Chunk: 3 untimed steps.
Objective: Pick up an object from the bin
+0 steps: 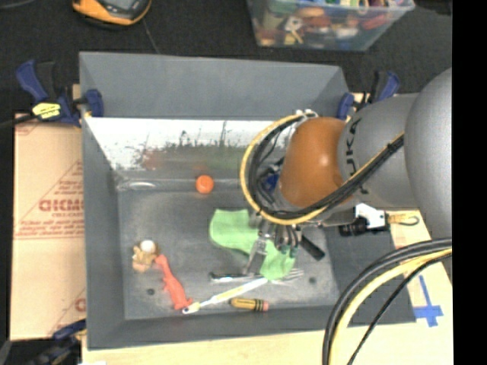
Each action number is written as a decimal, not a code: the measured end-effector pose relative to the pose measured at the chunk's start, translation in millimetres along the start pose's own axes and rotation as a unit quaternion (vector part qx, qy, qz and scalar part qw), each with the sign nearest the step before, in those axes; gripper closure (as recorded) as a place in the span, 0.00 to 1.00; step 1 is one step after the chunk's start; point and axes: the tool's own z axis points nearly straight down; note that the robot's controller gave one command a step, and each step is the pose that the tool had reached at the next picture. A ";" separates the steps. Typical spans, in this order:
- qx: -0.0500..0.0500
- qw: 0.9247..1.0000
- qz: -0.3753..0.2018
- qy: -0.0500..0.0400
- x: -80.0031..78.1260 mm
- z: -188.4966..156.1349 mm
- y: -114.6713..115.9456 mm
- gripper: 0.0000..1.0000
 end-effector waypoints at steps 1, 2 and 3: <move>-0.005 0.995 -0.102 -0.012 8.6 27.0 -2.7 0.00; -0.003 0.999 0.051 -0.009 11.3 26.6 1.7 1.00; -0.003 0.999 0.051 -0.009 11.4 26.2 1.7 1.00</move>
Offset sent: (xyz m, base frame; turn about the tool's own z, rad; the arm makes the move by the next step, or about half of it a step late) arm -0.0123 0.0064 -0.0280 0.1038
